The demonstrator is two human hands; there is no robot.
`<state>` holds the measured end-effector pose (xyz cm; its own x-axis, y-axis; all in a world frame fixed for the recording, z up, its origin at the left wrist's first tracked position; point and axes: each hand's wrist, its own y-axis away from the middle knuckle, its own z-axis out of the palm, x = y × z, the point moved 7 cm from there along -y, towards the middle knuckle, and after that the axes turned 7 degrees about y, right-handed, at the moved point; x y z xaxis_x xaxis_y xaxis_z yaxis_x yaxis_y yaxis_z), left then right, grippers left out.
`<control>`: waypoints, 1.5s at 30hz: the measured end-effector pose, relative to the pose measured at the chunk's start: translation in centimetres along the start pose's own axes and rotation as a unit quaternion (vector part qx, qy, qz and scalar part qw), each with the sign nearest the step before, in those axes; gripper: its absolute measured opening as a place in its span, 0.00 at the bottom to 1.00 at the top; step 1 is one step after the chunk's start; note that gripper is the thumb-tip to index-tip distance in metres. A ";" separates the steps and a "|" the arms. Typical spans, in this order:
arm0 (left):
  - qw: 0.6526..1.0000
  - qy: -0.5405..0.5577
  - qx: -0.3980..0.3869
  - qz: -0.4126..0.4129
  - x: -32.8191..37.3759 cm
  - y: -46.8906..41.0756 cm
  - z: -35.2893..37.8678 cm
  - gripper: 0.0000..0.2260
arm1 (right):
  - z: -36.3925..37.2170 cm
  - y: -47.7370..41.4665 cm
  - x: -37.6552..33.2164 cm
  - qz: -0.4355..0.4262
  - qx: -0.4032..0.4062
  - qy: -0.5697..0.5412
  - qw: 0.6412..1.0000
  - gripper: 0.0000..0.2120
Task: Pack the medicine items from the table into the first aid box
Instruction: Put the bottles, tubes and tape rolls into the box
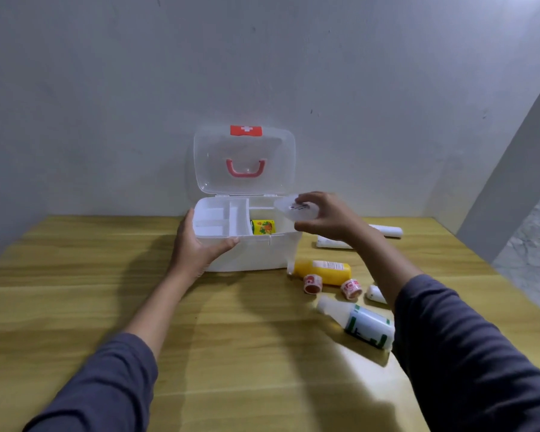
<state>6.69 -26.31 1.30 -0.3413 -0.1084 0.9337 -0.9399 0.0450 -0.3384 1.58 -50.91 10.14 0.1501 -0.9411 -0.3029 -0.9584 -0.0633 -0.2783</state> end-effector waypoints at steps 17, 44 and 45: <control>1.000 0.002 0.021 0.005 0.4 0.5 0.1 0.49 | 6.0 -6.1 -3.2 -0.085 -0.214 0.065 0.971 0.24; 0.999 -0.013 -0.024 -0.038 0.0 0.0 -0.1 0.42 | 2.9 -3.1 -3.6 -0.069 0.012 0.030 0.997 0.14; 0.999 -0.010 -0.023 -0.043 0.1 0.1 -0.1 0.45 | 1.9 -2.0 -3.2 -0.055 0.042 0.014 0.998 0.13</control>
<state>6.54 -26.24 1.30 -0.2607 -0.1341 0.9561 -0.9645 0.0798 -0.2518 3.47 -47.13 9.94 0.2454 -0.9387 -0.2420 -0.9128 -0.1397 -0.3839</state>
